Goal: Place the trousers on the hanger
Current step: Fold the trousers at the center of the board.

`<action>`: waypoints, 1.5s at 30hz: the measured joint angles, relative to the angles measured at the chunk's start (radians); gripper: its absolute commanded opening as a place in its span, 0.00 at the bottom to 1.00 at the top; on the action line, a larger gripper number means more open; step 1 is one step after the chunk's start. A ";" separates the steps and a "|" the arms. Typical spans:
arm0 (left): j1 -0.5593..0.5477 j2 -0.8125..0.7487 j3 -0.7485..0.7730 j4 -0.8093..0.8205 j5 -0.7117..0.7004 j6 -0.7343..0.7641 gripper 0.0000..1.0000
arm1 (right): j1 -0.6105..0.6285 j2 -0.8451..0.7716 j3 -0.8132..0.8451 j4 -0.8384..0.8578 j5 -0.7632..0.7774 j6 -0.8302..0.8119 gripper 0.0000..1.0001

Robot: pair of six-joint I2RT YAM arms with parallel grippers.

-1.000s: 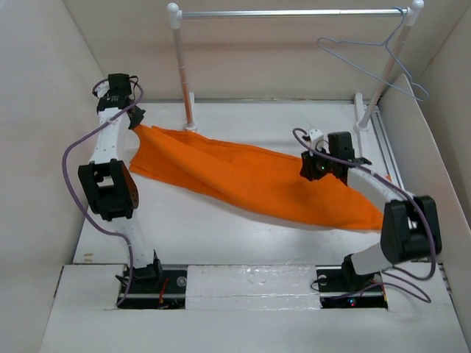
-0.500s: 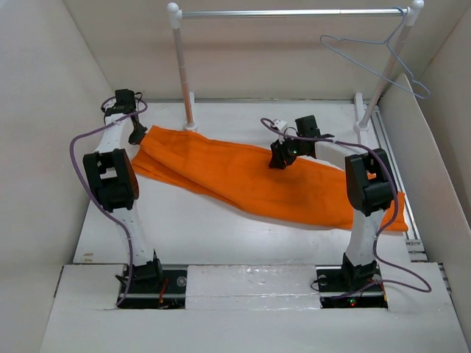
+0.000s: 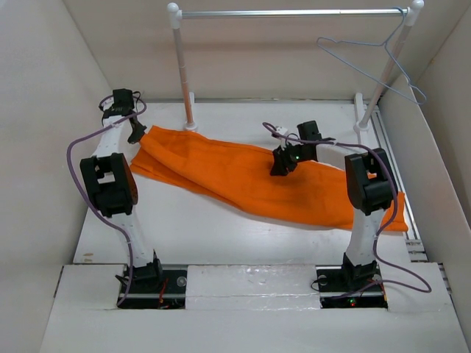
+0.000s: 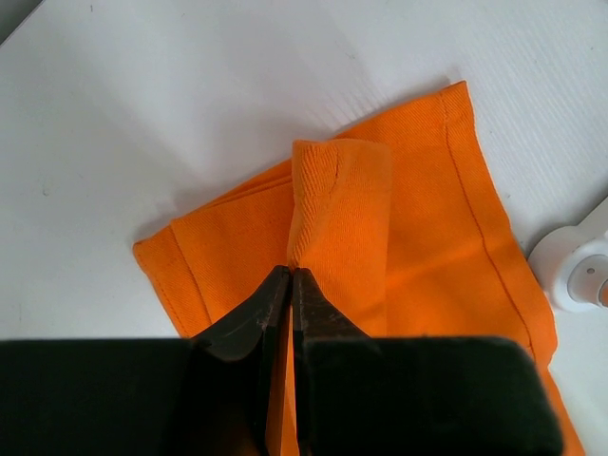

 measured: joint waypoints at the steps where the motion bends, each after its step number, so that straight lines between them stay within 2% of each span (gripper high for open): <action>1: 0.000 -0.002 -0.005 0.002 0.000 0.000 0.00 | -0.003 0.000 0.000 0.000 -0.006 0.000 0.50; 3: 0.000 -0.006 -0.013 0.005 0.001 0.000 0.00 | -0.008 0.001 0.000 0.003 -0.014 -0.003 0.32; 4: 0.000 -0.008 -0.017 0.006 0.001 0.000 0.00 | -0.010 0.002 -0.001 0.004 -0.016 -0.002 0.12; 6: 0.000 -0.014 -0.024 0.006 0.000 0.000 0.00 | -0.011 0.001 -0.007 0.010 -0.023 0.001 0.01; 12: 0.000 -0.062 -0.050 0.004 -0.008 0.007 0.00 | -0.019 -0.029 -0.047 0.023 -0.027 0.014 0.00; 19: 0.000 -0.178 -0.072 -0.026 -0.058 0.045 0.00 | -0.040 -0.230 -0.088 0.035 0.011 0.038 0.00; 24: -0.007 -0.233 -0.071 -0.083 -0.073 0.055 0.00 | -0.061 -0.241 -0.088 0.039 0.048 0.055 0.00; 30: -0.016 -0.403 -0.132 -0.138 -0.084 0.076 0.00 | -0.084 -0.357 -0.201 0.076 0.055 0.111 0.00; 34: -0.021 -0.481 -0.129 -0.146 -0.087 0.082 0.00 | -0.101 -0.378 -0.192 0.112 0.042 0.143 0.00; 38: -0.021 -0.410 -0.101 -0.145 -0.089 0.081 0.00 | -0.109 -0.291 -0.124 0.120 0.042 0.152 0.00; 45: -0.030 -0.114 0.045 -0.148 -0.098 0.081 0.00 | -0.110 -0.122 -0.013 0.116 0.087 0.154 0.00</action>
